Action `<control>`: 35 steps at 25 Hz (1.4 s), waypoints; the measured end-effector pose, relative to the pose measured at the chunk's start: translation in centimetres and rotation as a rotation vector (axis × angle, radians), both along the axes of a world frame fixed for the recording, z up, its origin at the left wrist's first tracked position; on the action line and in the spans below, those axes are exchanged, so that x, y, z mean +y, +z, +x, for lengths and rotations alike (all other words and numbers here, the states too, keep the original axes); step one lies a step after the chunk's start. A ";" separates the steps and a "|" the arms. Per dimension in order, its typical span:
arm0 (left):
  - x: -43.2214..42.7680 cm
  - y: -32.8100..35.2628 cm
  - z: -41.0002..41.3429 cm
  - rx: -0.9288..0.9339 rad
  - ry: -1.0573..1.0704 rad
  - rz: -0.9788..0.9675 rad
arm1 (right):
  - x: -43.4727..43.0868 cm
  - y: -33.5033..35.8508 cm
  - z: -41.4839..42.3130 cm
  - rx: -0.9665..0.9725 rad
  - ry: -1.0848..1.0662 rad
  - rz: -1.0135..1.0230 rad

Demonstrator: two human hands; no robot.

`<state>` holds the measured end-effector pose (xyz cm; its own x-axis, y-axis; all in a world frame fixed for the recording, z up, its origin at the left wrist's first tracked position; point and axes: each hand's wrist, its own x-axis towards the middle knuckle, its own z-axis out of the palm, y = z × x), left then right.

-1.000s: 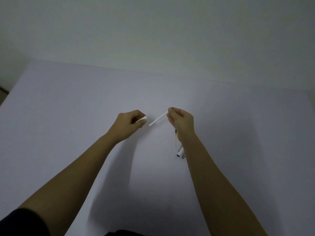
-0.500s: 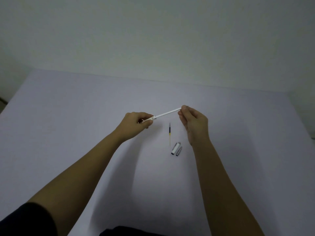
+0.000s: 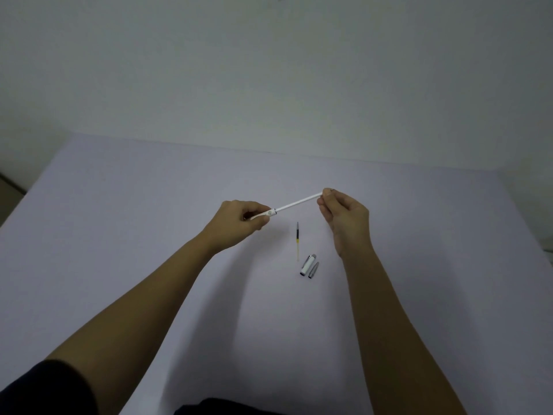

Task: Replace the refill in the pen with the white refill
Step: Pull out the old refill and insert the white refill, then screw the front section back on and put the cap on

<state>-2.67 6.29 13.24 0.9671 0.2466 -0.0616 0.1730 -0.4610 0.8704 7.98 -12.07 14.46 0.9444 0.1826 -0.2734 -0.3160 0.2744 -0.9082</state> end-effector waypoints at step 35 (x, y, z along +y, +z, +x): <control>0.6 0.0 0.4 0.002 0.045 -0.030 | -4.2 -13.6 -0.8 0.121 0.233 -1.155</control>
